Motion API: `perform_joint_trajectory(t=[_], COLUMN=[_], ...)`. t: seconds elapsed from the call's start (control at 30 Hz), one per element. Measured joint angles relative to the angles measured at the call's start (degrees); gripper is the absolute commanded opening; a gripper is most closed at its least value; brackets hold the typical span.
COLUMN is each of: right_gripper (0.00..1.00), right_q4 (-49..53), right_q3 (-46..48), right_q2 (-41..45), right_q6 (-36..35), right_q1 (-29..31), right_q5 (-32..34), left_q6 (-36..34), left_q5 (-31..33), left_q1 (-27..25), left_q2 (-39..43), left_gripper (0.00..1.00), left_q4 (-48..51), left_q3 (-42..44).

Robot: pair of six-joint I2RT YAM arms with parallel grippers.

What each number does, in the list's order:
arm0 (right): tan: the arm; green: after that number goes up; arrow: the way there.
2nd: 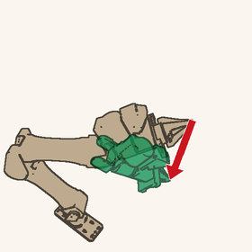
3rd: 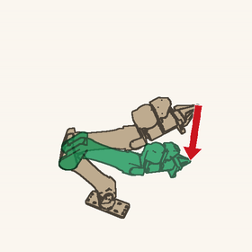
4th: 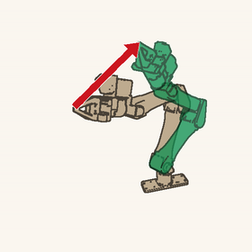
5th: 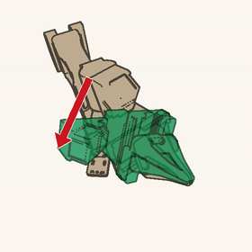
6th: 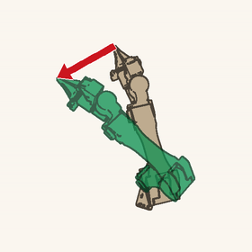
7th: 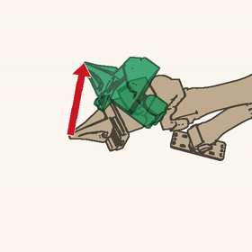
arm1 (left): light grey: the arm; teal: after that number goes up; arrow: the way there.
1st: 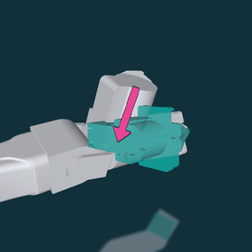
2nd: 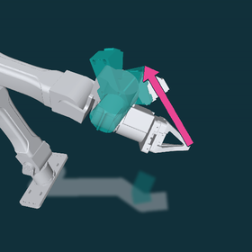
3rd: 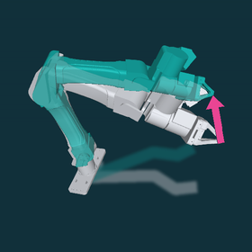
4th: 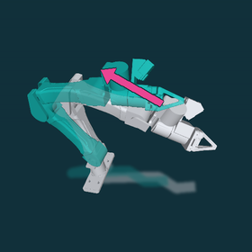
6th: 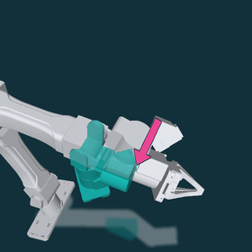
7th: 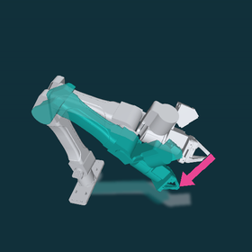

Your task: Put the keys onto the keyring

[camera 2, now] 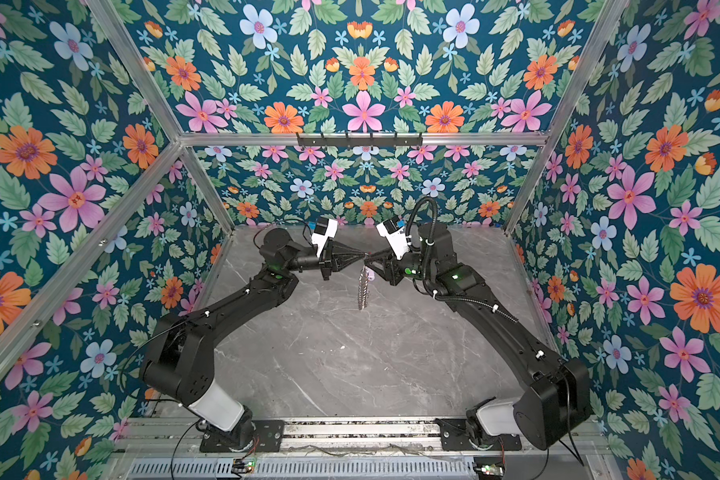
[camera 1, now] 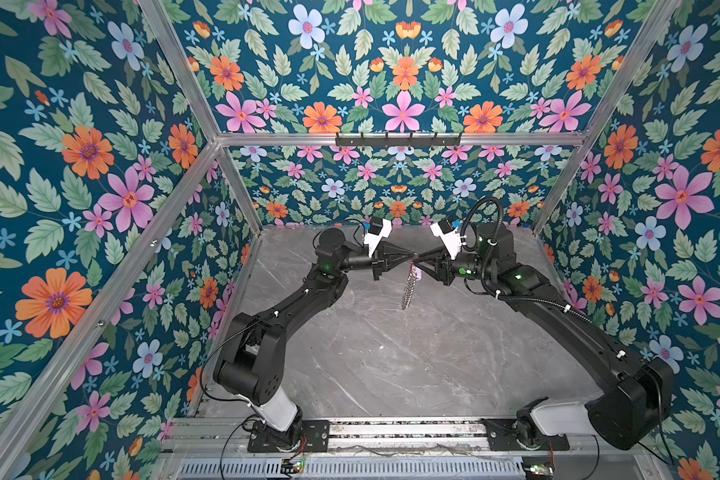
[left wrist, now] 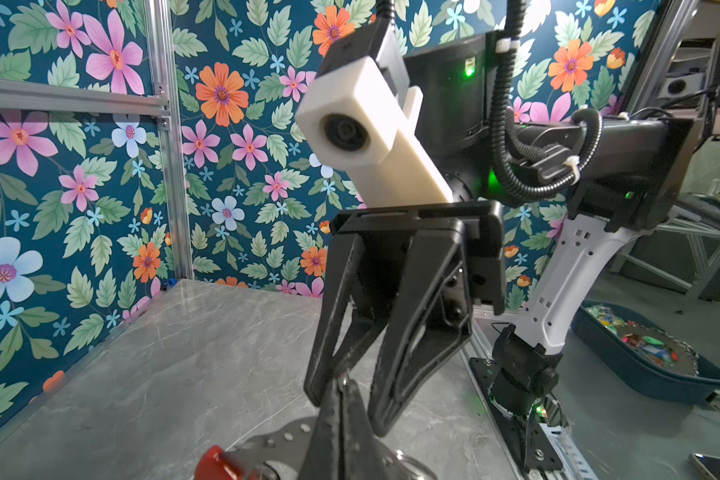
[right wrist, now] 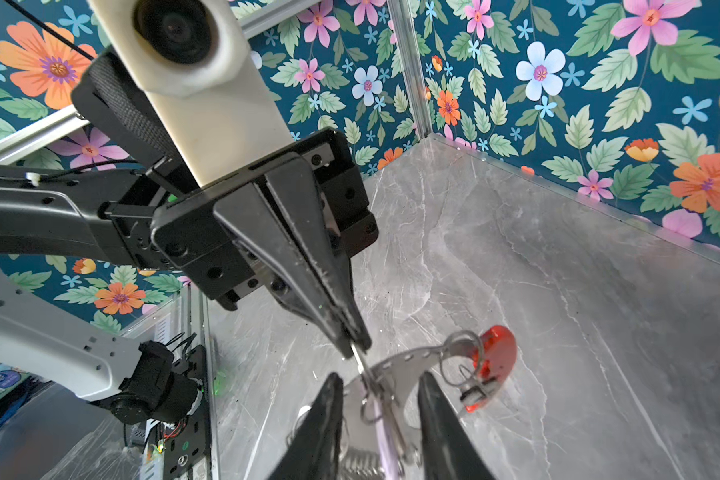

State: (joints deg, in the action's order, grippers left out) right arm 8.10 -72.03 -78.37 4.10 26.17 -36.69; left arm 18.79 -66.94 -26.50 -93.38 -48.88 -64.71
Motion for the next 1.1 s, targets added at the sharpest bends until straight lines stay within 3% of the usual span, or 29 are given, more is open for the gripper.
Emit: perform_joint_trajectory(t=[0.23, 0.73, 0.93, 1.1], right_gripper=[0.23, 0.25, 0.10, 0.05], right_q4=[-1.38, -7.26, -7.13, -6.60], right_q3=[0.83, 2.93, 3.19, 3.98], right_q2=[0.00, 0.02, 0.13, 2.03], right_q6=[0.33, 4.98, 4.57, 3.15], right_q1=[-0.11, -0.04, -0.04, -0.04], right_q5=[-1.79, -4.83, -2.84, 0.59], left_q6=[3.76, 15.41, 18.29, 18.03], left_q5=[0.46, 4.74, 5.31, 5.31], left_q1=[0.28, 0.59, 0.59, 0.63], left_q2=[0.35, -2.05, -2.51, -2.47], left_gripper=[0.00, 0.00, 0.00, 0.00], left_q4=[-3.78, -19.30, -22.64, -22.21], left_q3=[0.39, 2.23, 2.16, 1.70])
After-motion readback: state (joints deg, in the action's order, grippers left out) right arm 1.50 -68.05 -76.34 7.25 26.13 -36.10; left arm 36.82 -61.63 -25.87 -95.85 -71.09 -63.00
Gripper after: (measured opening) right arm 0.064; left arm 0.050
